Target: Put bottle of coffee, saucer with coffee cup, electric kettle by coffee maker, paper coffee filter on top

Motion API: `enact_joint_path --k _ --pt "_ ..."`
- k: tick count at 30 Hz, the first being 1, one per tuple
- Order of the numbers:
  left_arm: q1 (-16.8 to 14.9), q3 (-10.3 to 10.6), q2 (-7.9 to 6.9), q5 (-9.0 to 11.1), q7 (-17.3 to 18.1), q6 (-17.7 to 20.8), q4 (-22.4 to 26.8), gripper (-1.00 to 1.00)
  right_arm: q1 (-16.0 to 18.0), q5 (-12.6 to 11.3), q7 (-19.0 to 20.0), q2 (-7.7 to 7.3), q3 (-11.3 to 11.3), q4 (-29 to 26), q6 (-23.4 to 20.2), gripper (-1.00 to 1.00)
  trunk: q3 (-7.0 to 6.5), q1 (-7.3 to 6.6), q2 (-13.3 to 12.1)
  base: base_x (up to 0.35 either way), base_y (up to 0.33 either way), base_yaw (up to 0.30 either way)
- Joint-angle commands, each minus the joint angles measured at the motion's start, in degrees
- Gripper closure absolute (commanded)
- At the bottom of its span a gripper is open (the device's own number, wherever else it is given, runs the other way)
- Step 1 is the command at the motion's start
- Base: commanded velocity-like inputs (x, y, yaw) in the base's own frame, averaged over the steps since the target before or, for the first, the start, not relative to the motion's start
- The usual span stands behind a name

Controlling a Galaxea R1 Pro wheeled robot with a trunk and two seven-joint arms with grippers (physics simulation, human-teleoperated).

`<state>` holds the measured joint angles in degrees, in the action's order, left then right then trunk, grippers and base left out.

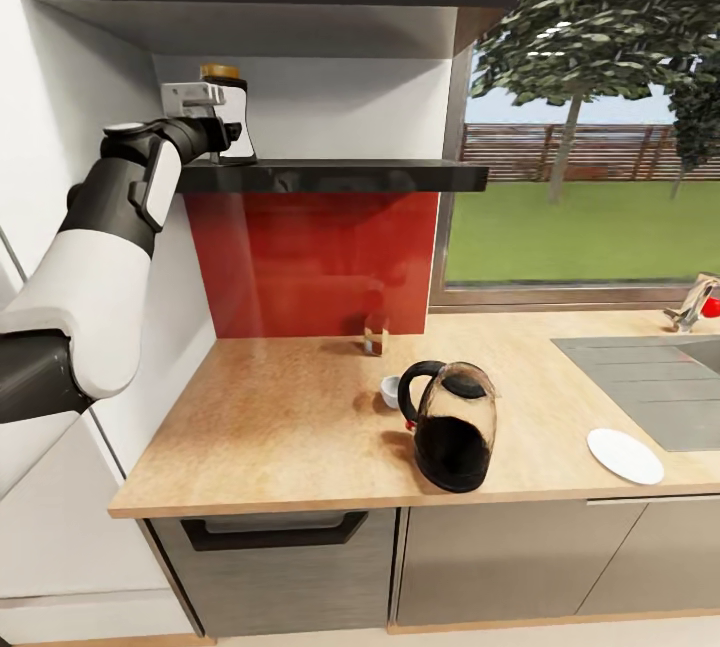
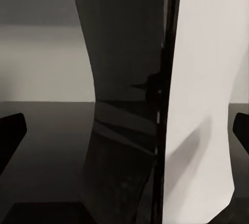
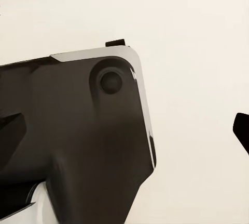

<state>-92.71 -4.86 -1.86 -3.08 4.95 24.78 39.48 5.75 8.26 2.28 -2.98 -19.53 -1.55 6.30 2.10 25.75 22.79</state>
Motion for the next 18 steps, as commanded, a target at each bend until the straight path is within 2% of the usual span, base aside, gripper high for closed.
enact_joint_path --k 1,18 --pt "-0.05 -0.24 0.03 -0.34 0.45 0.23 0.05 -1.0 0.05 0.56 0.17 -0.02 -0.51 0.06 0.2 -1.0 0.14 0.04 0.13 0.0 0.0 0.0" --pt "-0.02 -0.11 0.11 -0.12 0.48 -0.13 -0.05 -1.0 0.05 0.55 0.11 -0.01 -0.51 0.06 0.2 -1.0 0.14 0.04 0.13 0.032 0.0 0.0"
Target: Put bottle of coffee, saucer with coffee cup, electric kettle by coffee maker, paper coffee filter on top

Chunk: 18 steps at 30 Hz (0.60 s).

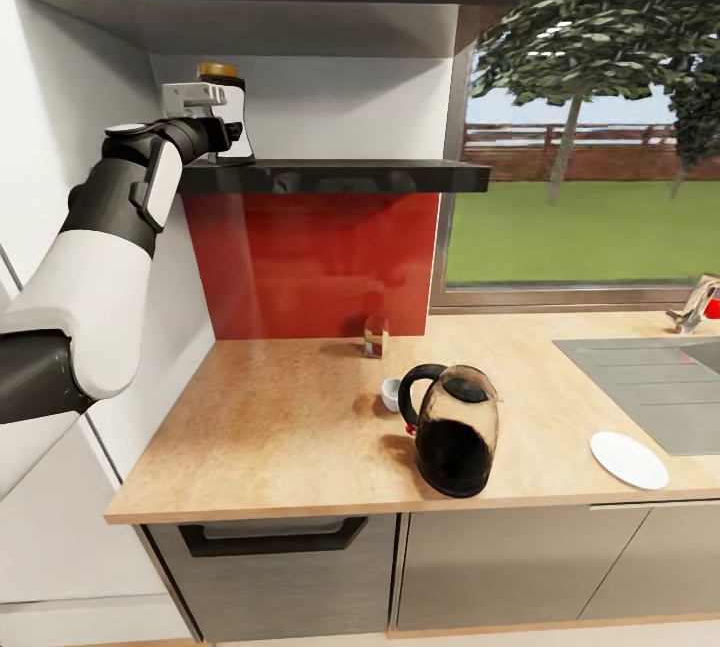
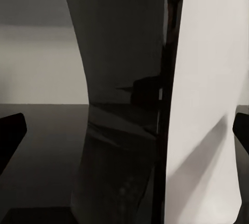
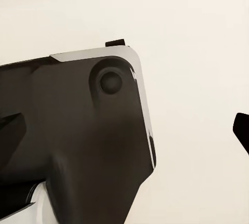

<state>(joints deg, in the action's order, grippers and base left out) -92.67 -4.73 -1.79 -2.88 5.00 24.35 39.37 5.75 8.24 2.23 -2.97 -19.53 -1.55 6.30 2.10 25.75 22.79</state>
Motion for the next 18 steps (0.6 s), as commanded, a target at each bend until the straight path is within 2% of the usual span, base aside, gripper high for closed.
enact_joint_path --k 1,18 --pt "-0.06 -0.22 0.03 -0.34 0.44 0.23 0.04 -1.0 0.05 0.57 0.16 -0.02 -0.51 0.06 0.2 -1.0 0.14 0.04 0.13 0.005 0.0 0.0" --pt "-0.06 -0.02 0.21 -0.2 0.54 0.08 0.01 -1.0 0.05 0.63 0.18 -0.02 -0.51 0.06 0.22 -1.0 0.14 0.04 0.13 0.061 0.0 0.0"
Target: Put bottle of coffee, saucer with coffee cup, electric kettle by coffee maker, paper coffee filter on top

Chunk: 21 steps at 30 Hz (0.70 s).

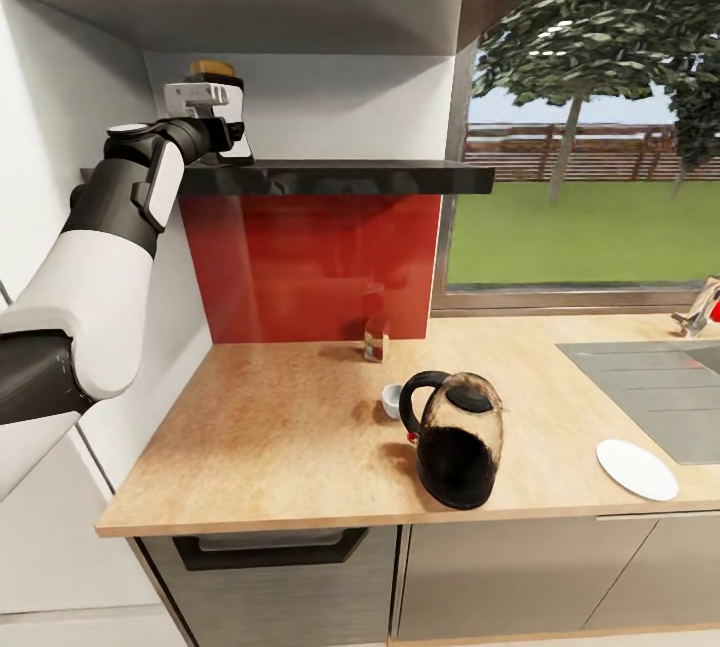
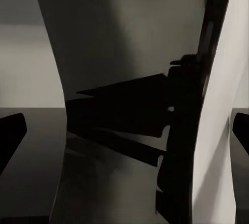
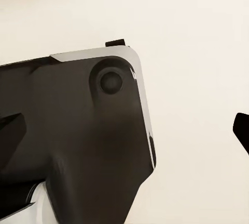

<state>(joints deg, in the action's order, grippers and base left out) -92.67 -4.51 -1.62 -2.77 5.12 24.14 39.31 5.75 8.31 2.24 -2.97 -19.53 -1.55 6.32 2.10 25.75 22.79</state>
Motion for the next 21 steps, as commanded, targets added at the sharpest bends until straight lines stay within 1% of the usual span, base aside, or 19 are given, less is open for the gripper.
enact_joint_path --k 1,4,5,10,21 --pt "-0.06 -0.26 0.02 -0.3 0.62 0.28 0.1 -1.0 0.05 0.56 0.18 -0.02 -0.51 0.06 0.2 -1.0 0.14 0.04 0.13 0.006 0.0 0.0" --pt "0.31 -0.31 -0.01 -0.27 0.86 0.33 0.12 -1.0 0.05 0.56 0.17 -0.02 -0.51 0.06 0.19 -1.0 0.14 0.04 0.13 0.004 0.0 0.0" --pt "0.69 -0.32 0.01 -0.28 0.93 0.36 0.12 1.0 0.05 0.56 0.16 -0.02 -0.51 0.06 0.19 -1.0 0.14 0.04 0.13 0.002 0.0 0.0" --pt "1.71 -0.35 0.03 -0.3 1.04 0.49 0.22 1.0 0.05 0.56 0.17 -0.02 -0.51 0.06 0.23 -1.0 0.14 0.04 0.13 0.0 0.0 0.0" --pt "1.88 -0.48 -0.04 -0.22 1.04 0.64 0.34 1.0 0.05 0.54 0.2 -0.02 -0.51 0.06 0.21 -1.0 0.14 0.04 0.13 0.0 0.0 0.0"
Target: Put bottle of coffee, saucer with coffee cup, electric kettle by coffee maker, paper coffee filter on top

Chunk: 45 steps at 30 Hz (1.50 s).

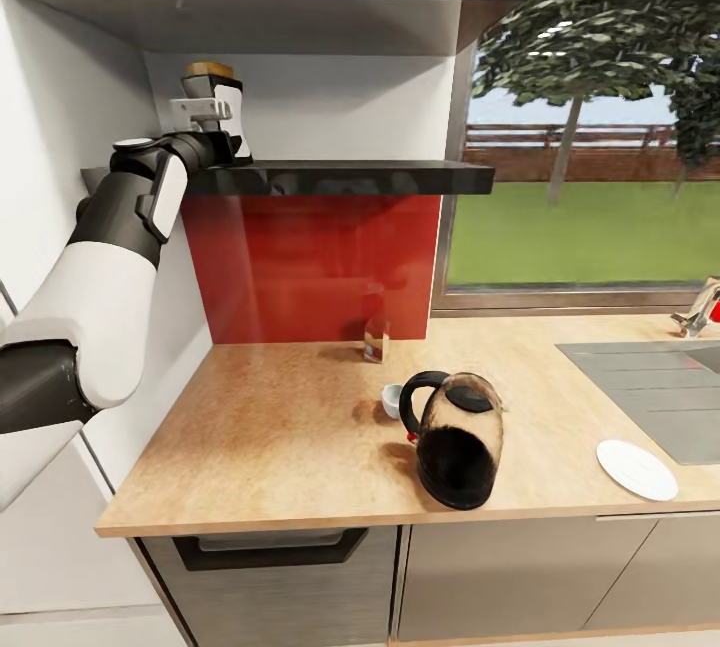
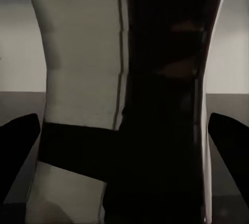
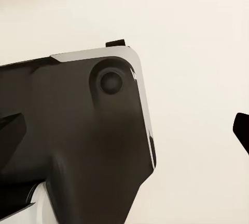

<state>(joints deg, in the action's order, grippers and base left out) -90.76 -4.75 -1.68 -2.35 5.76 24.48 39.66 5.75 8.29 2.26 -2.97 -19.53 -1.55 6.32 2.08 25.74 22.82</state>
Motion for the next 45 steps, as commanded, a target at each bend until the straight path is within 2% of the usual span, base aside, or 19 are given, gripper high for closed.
enact_joint_path --k 1,25,30,45 --pt "-0.03 -0.25 0.02 -0.63 0.4 0.32 -0.01 1.0 0.05 0.56 0.18 -0.02 -0.5 0.06 0.19 -1.0 0.15 0.05 0.1 0.0 0.0 0.0" --pt "-0.08 -0.31 0.14 -0.56 0.16 0.68 0.45 1.0 0.05 0.54 0.21 0.07 -0.5 0.03 0.13 -1.0 0.15 0.05 0.1 0.0 0.0 0.0" --pt "-0.47 -0.26 0.4 0.23 0.27 1.39 0.51 1.0 0.05 0.5 0.25 0.07 -0.57 -0.02 0.17 -1.0 0.15 0.05 0.1 0.0 0.0 -0.005" --pt "-0.43 0.09 0.4 0.51 0.29 2.5 0.64 1.0 0.05 0.5 0.24 0.12 -0.59 -0.03 0.18 -1.0 0.15 0.05 0.1 0.0 0.0 -0.222"
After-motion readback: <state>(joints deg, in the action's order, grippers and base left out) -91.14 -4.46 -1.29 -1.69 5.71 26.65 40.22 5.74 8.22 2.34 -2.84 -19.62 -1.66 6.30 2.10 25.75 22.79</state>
